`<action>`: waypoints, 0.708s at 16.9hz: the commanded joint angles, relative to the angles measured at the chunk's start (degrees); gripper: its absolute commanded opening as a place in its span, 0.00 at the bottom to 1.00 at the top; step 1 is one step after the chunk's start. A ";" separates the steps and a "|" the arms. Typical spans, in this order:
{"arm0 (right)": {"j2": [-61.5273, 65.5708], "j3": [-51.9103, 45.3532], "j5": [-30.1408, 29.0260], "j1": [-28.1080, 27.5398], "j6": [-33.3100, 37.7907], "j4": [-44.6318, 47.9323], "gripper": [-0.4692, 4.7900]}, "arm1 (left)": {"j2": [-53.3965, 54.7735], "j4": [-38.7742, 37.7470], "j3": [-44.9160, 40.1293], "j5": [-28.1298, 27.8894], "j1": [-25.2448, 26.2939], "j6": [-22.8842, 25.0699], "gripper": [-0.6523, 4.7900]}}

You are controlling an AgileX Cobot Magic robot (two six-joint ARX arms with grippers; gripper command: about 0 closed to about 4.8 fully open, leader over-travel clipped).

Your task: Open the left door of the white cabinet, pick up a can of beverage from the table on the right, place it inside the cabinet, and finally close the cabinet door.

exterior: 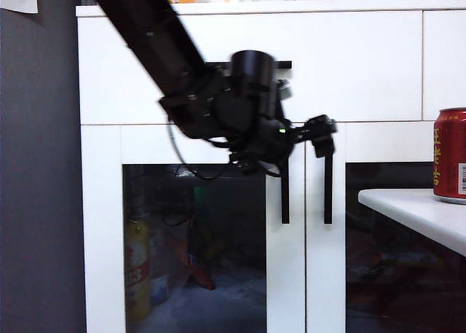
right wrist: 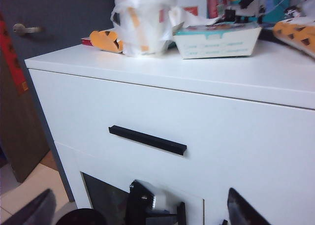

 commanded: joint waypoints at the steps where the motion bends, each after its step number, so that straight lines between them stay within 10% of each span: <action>1: -0.63 0.28 -0.37 -2.29 0.04 -0.26 0.99 | -0.17 0.98 0.63 -6.71 0.57 -0.20 1.00; 5: -0.68 0.26 -0.37 -3.91 0.04 -1.88 0.99 | -0.20 0.98 0.61 -9.03 -0.17 -0.15 0.95; 7: -0.68 0.15 -0.46 -4.31 0.04 -1.99 0.99 | -0.24 1.46 0.61 -9.55 -0.87 -0.17 0.59; 12: -0.59 0.15 -0.04 -4.57 0.00 -2.60 0.99 | -0.31 1.44 0.61 -3.04 -2.14 -0.15 0.16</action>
